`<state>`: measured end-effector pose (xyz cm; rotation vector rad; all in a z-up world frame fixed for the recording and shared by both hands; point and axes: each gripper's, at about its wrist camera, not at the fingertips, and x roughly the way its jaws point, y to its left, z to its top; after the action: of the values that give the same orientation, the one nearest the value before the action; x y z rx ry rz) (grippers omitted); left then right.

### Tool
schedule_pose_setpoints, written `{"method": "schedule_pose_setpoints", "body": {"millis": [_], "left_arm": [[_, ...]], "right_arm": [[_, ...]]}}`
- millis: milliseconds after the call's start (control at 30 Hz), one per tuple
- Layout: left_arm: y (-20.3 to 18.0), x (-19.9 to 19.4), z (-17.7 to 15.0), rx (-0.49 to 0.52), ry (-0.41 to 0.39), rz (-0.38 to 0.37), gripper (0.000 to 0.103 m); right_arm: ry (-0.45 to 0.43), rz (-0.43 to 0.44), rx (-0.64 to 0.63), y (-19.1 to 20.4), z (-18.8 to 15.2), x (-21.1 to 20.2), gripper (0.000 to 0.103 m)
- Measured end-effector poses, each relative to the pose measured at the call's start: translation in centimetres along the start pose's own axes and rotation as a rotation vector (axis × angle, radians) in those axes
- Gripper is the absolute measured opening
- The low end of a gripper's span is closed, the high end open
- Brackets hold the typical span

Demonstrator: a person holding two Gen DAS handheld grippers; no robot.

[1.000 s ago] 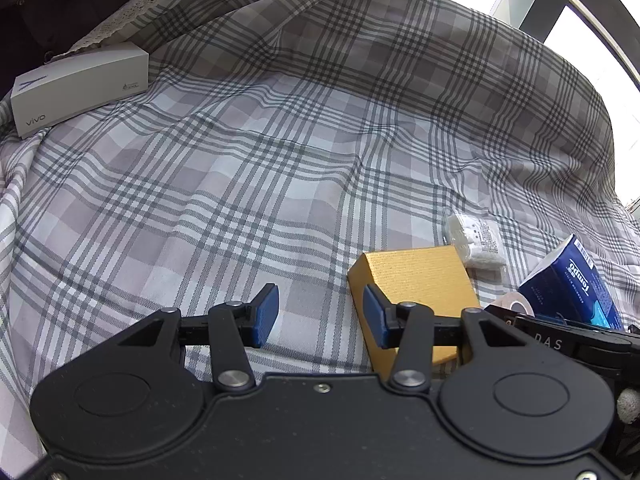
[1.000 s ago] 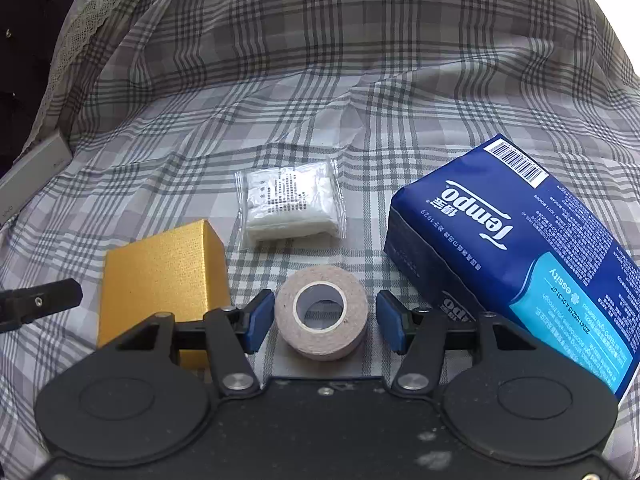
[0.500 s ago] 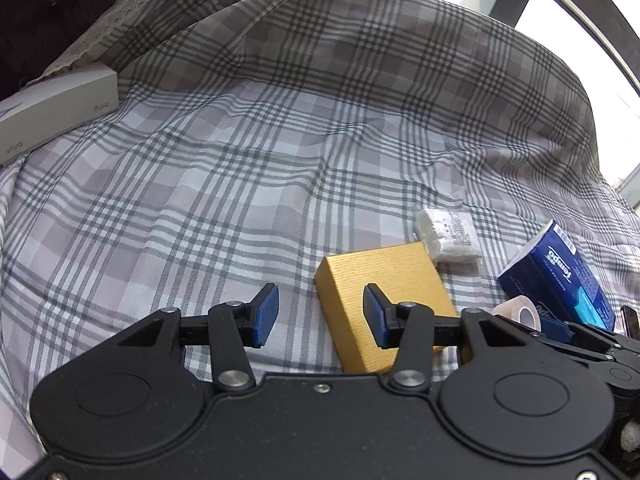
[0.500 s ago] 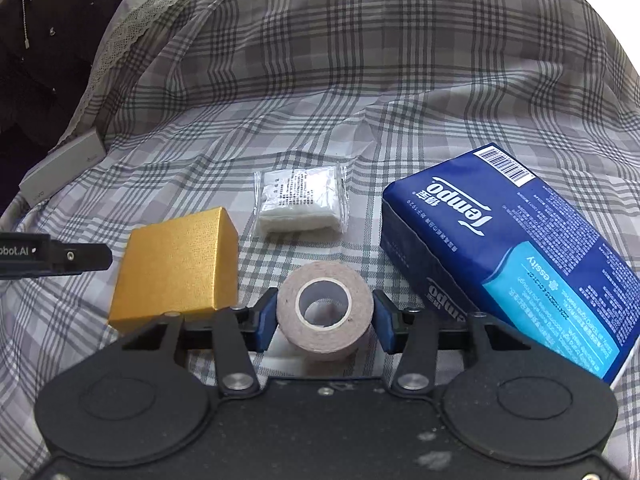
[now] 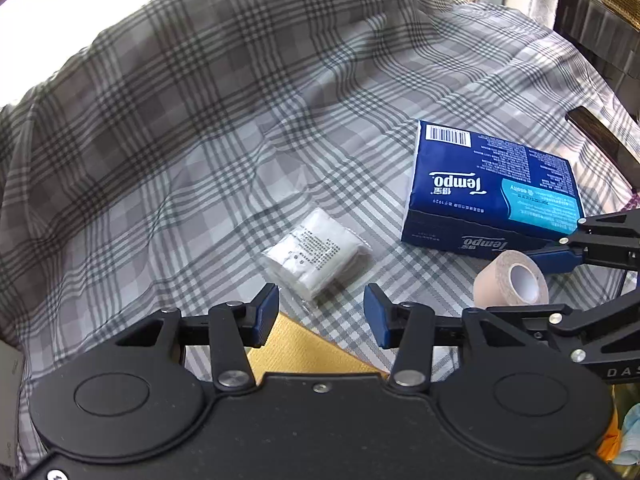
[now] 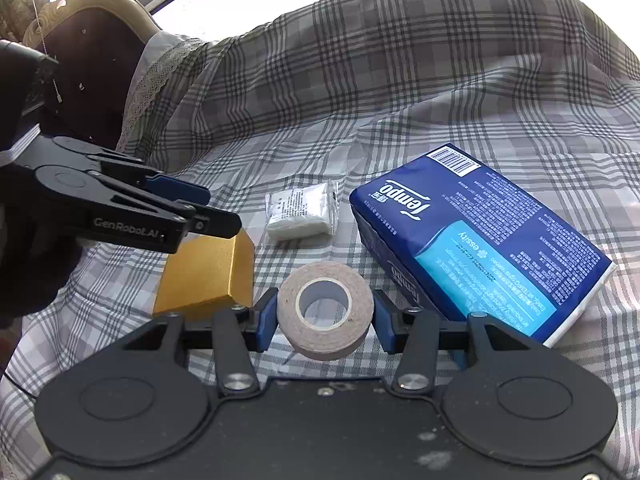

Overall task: Organize soft objects
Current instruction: 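Grasp the white cotton packet with the left tool while the right tool holds the tape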

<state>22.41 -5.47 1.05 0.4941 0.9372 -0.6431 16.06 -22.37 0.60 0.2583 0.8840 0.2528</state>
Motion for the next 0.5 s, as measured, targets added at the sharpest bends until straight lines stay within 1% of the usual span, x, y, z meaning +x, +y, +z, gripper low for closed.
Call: {"method": "schedule_pose_setpoints", "body": {"millis": [67,167,200,333,433,500], "left_arm": [[-0.2,1.2,0.7,0.044,0.013,0.019,0.047],[-0.2,2.2,1.5,0.119,0.001,0.071,0.047],[-0.2,2.4,1.7,0.141,-0.001,0.074,0.047],[-0.1,3.2,2.5,0.25,0.01,0.007,0.048],[-0.4,3.9,2.8,0.314,0.022,0.001,0.05],[-0.4,4.7,3.0,0.335,0.054,-0.01,0.05]], "right_arm": [[0.009,0.009,0.005,-0.2,0.0,-0.1,0.047],[0.016,0.023,-0.002,-0.3,-0.1,-0.3,0.047],[0.017,0.028,-0.004,-0.2,-0.1,-0.4,0.047],[0.02,0.064,0.005,-0.4,0.1,-0.7,0.047],[0.011,0.066,0.007,-0.4,0.2,-0.9,0.048],[0.009,0.07,0.01,-0.5,0.3,-1.0,0.048]]}}
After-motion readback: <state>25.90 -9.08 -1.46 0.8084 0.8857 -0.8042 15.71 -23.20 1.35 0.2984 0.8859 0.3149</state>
